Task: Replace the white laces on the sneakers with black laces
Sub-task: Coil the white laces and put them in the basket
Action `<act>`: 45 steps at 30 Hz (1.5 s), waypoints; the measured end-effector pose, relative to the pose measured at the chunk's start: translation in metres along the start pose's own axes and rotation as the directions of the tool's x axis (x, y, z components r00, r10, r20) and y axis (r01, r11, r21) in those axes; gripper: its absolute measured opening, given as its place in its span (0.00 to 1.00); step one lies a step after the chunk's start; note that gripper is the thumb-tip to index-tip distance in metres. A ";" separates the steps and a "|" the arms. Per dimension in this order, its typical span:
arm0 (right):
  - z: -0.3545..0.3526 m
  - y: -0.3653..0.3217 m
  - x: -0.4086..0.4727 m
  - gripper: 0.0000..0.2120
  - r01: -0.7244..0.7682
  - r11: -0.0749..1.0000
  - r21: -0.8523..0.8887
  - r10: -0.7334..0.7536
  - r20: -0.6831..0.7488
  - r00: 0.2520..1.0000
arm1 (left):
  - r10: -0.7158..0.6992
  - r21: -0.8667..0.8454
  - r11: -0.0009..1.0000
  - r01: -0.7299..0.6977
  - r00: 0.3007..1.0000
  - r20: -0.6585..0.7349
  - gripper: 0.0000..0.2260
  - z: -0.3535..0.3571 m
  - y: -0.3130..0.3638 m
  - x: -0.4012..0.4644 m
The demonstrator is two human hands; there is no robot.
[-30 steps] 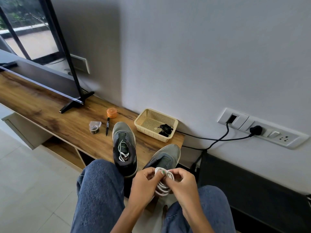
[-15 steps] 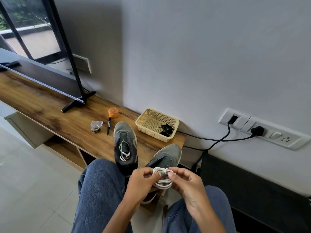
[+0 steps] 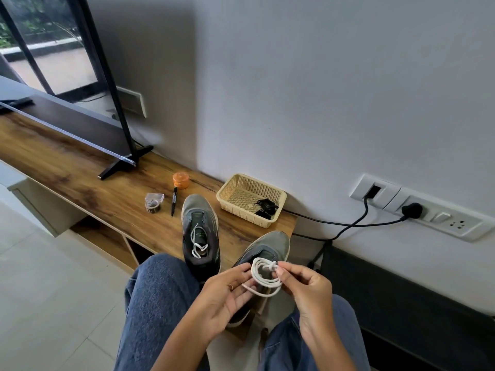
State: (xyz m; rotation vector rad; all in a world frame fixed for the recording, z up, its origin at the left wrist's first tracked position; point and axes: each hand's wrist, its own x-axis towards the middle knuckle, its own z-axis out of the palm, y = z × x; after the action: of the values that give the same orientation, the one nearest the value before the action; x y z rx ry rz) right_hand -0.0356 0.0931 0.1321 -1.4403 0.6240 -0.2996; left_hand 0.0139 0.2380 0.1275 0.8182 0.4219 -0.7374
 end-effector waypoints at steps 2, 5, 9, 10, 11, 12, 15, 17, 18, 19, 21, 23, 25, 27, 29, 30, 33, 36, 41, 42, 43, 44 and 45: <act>0.002 0.001 0.000 0.08 -0.006 1.000 0.013 0.006 -0.011 1.000 | -0.029 -0.071 0.997 0.031 0.999 0.025 0.17 -0.001 -0.001 0.002; 0.006 0.005 0.003 0.08 -0.015 1.000 0.007 0.015 -0.009 1.000 | -0.008 -0.133 0.991 0.010 1.000 0.010 0.19 0.001 -0.002 0.005; 0.013 0.006 0.014 0.06 -0.047 0.999 -0.014 0.047 0.019 0.999 | 0.067 -0.110 0.991 -0.071 0.997 -0.043 0.16 0.006 0.005 0.015; 0.016 0.005 0.019 0.06 -0.047 0.999 -0.024 0.048 0.028 0.998 | 0.081 -0.091 0.992 -0.085 0.995 -0.053 0.15 0.008 0.009 0.019; 0.020 0.002 0.027 0.06 -0.038 0.999 -0.030 0.039 0.042 0.998 | 0.098 -0.069 0.992 -0.102 0.993 -0.060 0.14 0.010 0.015 0.025; 0.025 -0.002 0.035 0.06 -0.019 0.999 -0.039 0.021 0.056 0.998 | 0.116 -0.043 0.992 -0.119 0.991 -0.066 0.13 0.013 0.022 0.033; 0.045 -0.013 0.077 0.05 0.050 0.996 -0.078 -0.043 0.086 0.995 | 0.179 0.033 0.984 -0.176 0.980 -0.084 0.12 0.022 0.047 0.065; 0.059 -0.019 0.113 0.06 0.065 0.993 -0.095 -0.056 0.094 0.994 | 0.247 0.139 0.963 -0.233 0.965 -0.093 0.11 0.028 0.067 0.094; 0.068 -0.019 0.134 0.06 0.065 0.992 -0.108 -0.054 0.100 0.994 | 0.286 0.217 0.941 -0.261 0.954 -0.092 0.11 0.030 0.077 0.113; 0.076 -0.019 0.156 0.07 0.061 0.991 -0.121 -0.048 0.109 0.993 | 0.325 0.291 0.912 -0.288 0.942 -0.086 0.12 0.031 0.088 0.132; 0.094 -0.016 0.199 0.07 0.057 0.988 -0.146 -0.038 0.131 0.991 | 0.409 0.451 0.828 -0.332 0.909 -0.081 0.13 0.030 0.108 0.170; 0.110 -0.009 0.240 0.06 0.051 0.985 -0.165 -0.027 0.145 0.989 | 0.503 0.632 0.688 -0.356 0.862 -0.062 0.12 0.028 0.125 0.208; 0.125 0.000 0.270 0.04 0.034 0.984 -0.174 -0.007 0.151 0.988 | 0.581 0.795 0.509 -0.331 0.813 -0.033 0.11 0.026 0.140 0.237; 0.137 0.012 0.293 0.05 -0.008 0.983 -0.185 0.037 0.157 0.987 | 0.613 0.902 0.346 -0.259 0.790 -0.009 0.09 0.023 0.151 0.258; 0.146 0.027 0.308 0.06 -0.058 0.983 -0.172 0.087 0.166 0.982 | 0.612 0.953 0.229 -0.196 0.791 0.015 0.09 0.019 0.158 0.271; 0.150 0.034 0.312 0.07 -0.072 0.981 -0.177 0.103 0.168 0.980 | 0.608 0.969 0.185 -0.163 0.794 0.017 0.09 0.018 0.159 0.275; 0.161 0.055 0.324 0.07 -0.075 0.967 -0.244 0.122 0.186 0.975 | 0.582 0.992 0.102 -0.080 0.813 0.005 0.11 0.010 0.161 0.285; 0.168 0.066 0.328 0.05 0.004 0.940 -0.341 0.084 0.242 0.967 | 0.578 0.992 0.090 -0.092 0.816 0.023 0.16 0.002 0.164 0.286; 0.173 0.072 0.327 0.05 0.189 0.825 -0.532 0.022 0.365 0.931 | 0.643 0.981 0.095 -0.167 0.763 0.067 0.15 -0.003 0.169 0.269; 0.173 0.071 0.326 0.04 0.226 0.790 -0.570 0.020 0.392 0.920 | 0.649 0.980 0.100 -0.173 0.758 0.068 0.15 -0.003 0.168 0.264; 0.173 0.069 0.325 0.05 0.263 0.751 -0.606 0.016 0.414 0.910 | 0.650 0.979 0.104 -0.178 0.757 0.069 0.15 -0.004 0.168 0.259; 0.173 0.067 0.324 0.08 0.299 0.713 -0.635 0.001 0.426 0.905 | 0.649 0.977 0.107 -0.182 0.757 0.070 0.15 -0.005 0.167 0.254; 0.173 0.067 0.324 0.13 0.322 0.682 -0.657 -0.019 0.424 0.906 | 0.649 0.977 0.112 -0.182 0.758 0.067 0.14 -0.006 0.165 0.249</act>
State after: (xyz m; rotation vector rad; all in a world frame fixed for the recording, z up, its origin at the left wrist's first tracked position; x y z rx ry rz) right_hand 0.3116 0.0672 -0.0023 -2.2641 0.2639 0.1206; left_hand 0.3036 0.2130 0.0576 2.2519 -0.0381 -0.1367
